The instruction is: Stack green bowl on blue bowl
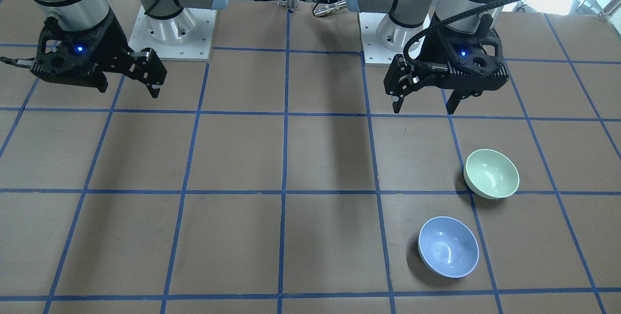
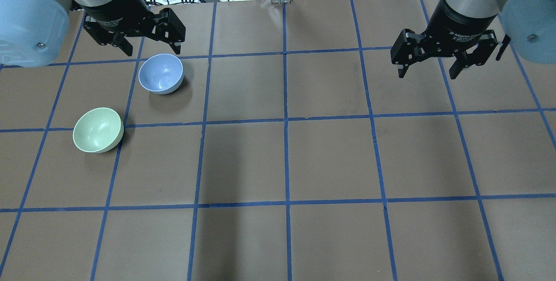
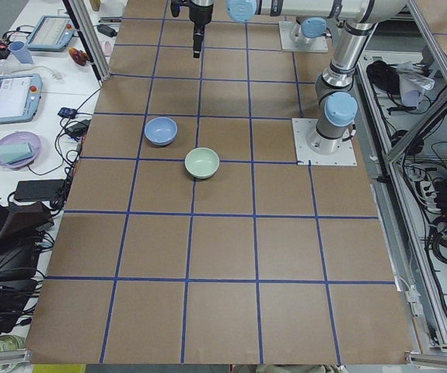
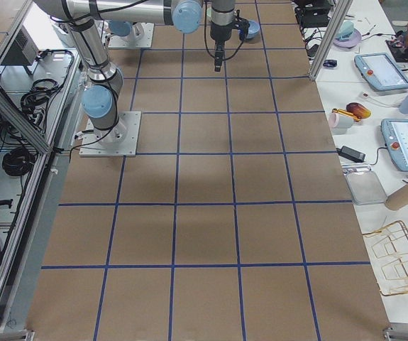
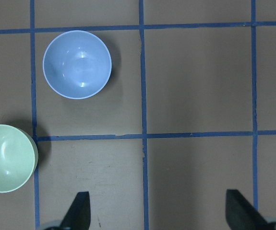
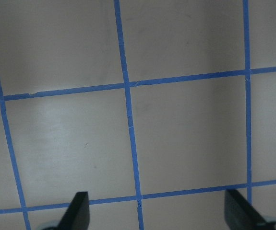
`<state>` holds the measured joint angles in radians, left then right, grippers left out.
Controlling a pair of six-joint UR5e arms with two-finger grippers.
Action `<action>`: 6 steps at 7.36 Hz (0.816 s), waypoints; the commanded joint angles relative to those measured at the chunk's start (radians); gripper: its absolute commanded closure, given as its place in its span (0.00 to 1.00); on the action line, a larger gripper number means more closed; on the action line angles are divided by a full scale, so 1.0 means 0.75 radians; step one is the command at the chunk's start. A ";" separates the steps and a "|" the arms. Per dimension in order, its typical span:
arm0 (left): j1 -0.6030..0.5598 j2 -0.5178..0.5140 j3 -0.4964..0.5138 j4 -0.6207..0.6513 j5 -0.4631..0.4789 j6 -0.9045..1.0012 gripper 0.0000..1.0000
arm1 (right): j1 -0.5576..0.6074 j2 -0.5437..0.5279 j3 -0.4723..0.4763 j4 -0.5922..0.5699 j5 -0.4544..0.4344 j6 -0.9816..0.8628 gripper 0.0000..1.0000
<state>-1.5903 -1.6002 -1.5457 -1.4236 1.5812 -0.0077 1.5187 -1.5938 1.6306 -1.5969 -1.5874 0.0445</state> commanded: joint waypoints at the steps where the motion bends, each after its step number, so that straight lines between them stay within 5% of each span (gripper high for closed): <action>1: 0.014 0.004 -0.003 -0.002 0.000 0.002 0.00 | 0.000 0.000 0.000 0.000 0.000 0.000 0.00; 6: 0.026 0.015 -0.003 -0.006 0.005 0.006 0.00 | 0.000 0.000 0.000 0.000 0.000 0.000 0.00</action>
<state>-1.5759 -1.5897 -1.5477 -1.4264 1.5839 -0.0042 1.5186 -1.5938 1.6306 -1.5969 -1.5877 0.0445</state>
